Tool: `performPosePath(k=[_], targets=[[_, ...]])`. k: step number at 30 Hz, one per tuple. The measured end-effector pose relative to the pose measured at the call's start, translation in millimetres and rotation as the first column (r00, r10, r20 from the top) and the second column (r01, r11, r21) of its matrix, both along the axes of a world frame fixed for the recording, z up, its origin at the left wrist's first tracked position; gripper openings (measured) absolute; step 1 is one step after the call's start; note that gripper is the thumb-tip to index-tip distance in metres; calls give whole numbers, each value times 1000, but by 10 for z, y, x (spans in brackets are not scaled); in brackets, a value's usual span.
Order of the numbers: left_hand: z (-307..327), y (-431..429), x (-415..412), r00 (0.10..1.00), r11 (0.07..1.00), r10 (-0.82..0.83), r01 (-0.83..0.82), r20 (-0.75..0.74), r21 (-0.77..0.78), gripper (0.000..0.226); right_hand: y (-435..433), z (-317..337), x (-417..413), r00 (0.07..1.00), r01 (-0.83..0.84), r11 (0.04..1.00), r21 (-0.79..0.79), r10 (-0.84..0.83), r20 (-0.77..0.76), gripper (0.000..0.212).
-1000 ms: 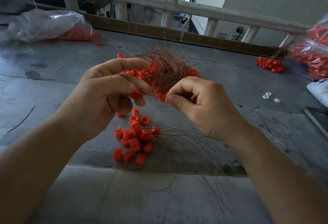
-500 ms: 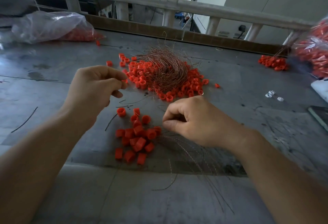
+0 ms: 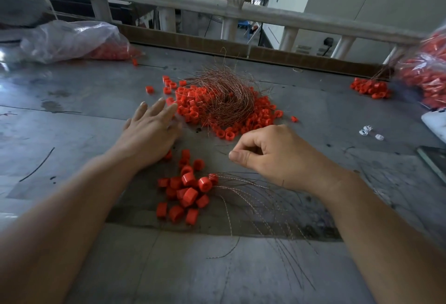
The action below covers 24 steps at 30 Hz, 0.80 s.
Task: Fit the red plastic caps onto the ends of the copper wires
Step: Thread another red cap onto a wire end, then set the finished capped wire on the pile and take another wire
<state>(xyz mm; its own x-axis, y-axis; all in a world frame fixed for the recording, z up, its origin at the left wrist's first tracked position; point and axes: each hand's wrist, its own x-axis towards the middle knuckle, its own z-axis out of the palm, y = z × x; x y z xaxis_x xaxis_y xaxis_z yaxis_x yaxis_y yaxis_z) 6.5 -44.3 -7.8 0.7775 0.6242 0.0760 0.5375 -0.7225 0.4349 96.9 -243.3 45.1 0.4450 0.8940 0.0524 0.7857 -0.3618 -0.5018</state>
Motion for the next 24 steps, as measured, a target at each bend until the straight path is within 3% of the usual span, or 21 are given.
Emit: performPosePath(k=[3,7,15,20,24], targets=[[-11,17,20,998,997,-33,36,-53,68,43,9,-11,0,1000,0,1000,-9,0,19,16],[35,-1,-35,975,993,-75,54,209,103,27,8,-33,43,999,23,1000,-7,-23,33,16],[188,-145,-130,936,996,-53,25,348,84,26,8,-97,151,991,78,997,0,-77,107,16],[254,-295,-174,900,995,-50,83,433,-58,22,50,-163,225,978,126,986,107,-142,152,7],[291,-371,-219,869,971,-80,180,488,-160,30,153,-227,196,970,72,986,147,-104,219,20]])
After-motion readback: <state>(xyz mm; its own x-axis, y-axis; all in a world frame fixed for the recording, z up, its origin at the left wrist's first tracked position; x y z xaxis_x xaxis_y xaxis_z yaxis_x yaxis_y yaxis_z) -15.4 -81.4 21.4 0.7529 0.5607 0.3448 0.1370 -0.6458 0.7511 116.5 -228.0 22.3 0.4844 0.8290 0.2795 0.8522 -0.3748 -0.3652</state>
